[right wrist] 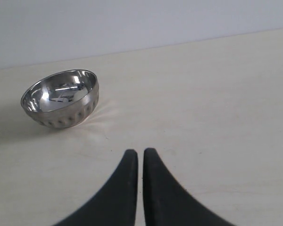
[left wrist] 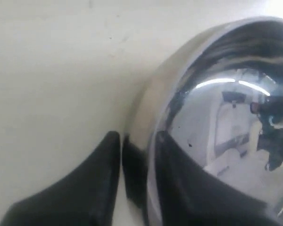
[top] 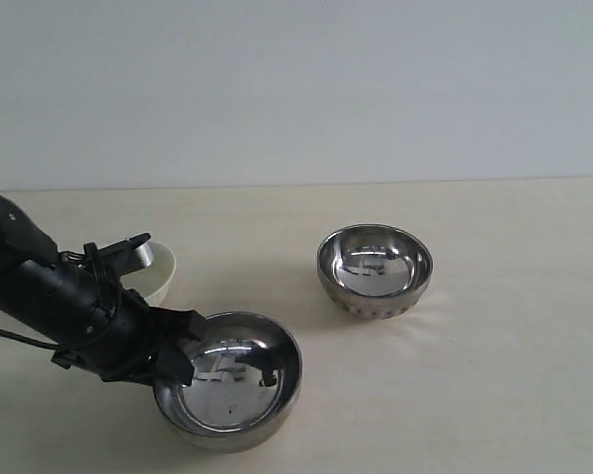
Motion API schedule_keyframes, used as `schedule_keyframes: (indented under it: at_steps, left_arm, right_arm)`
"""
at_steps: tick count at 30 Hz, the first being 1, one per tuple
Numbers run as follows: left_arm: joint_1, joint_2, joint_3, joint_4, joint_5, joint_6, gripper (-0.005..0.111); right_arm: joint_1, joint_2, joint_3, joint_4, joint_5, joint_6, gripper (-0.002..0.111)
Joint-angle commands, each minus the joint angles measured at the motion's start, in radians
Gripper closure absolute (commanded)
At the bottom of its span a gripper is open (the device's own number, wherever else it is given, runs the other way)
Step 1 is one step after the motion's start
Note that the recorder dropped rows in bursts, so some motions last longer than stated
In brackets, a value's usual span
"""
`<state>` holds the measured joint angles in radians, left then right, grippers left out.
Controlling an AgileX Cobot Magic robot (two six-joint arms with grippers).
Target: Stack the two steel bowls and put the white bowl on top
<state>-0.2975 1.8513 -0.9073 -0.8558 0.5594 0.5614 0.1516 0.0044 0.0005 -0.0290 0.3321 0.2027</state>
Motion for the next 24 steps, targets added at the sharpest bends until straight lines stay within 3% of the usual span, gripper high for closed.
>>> schedule_keyframes:
  at_steps: [1,17,21,24]
  left_arm:
    - [-0.006,0.014,-0.006,-0.008,-0.010,0.029,0.103]
    - [-0.004,-0.051,-0.121,0.025,0.096,0.012,0.103]
    - [-0.004,-0.051,-0.181,0.134,0.130,-0.057,0.103]
    - [-0.004,-0.049,-0.264,0.319,0.207,-0.204,0.103]
  right_arm:
    - [-0.003,-0.004,0.000,-0.008,-0.010,-0.001,0.108]
    - [-0.003,-0.004,0.000,-0.008,-0.010,-0.001,0.108]
    - [-0.003,-0.004,0.000,-0.008,-0.010,-0.001,0.108]
    - [-0.003,-0.004,0.000,-0.008,-0.010,-0.001,0.108]
